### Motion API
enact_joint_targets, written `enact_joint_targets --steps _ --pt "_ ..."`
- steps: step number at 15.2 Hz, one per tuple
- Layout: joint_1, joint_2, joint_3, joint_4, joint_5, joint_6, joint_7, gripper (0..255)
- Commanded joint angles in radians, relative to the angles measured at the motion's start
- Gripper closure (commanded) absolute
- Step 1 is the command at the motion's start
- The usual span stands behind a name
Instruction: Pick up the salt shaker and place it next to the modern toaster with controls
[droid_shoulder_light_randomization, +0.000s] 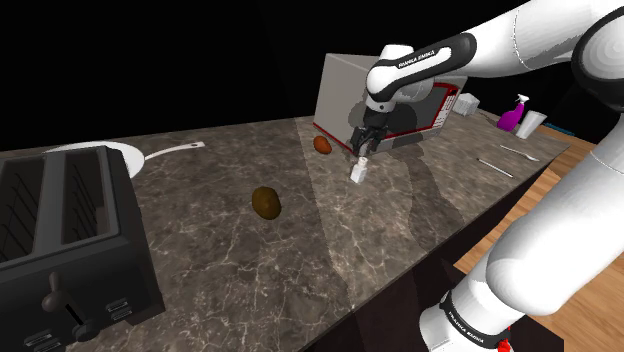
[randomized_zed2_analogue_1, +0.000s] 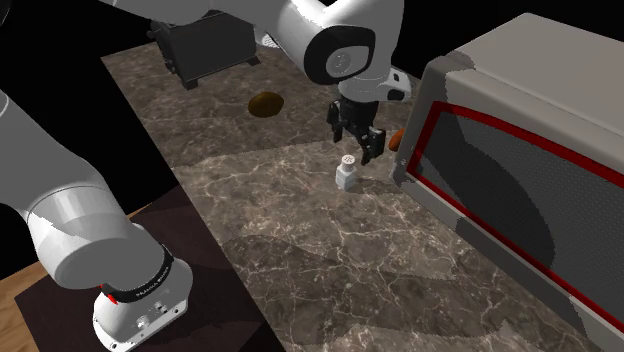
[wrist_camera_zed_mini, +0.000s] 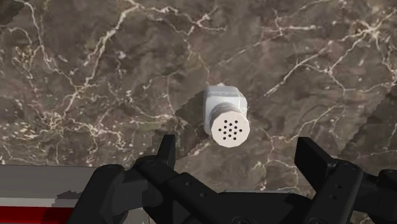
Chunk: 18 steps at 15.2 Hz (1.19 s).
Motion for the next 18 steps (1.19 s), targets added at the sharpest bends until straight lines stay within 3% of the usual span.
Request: enact_joint_targets --steps 1,5,12,13,18 --pt "-0.001 0.013 -0.002 -0.015 0.003 0.029 -0.005 0" --pt "-0.002 0.038 -0.003 -0.040 0.011 0.077 -0.011 0" --pt "-0.002 0.038 -0.003 -0.039 0.012 0.077 -0.011 0" --pt "-0.002 0.038 -0.003 -0.039 0.012 0.077 -0.011 255" --pt "-0.002 0.038 -0.003 -0.039 0.012 0.077 -0.011 255"
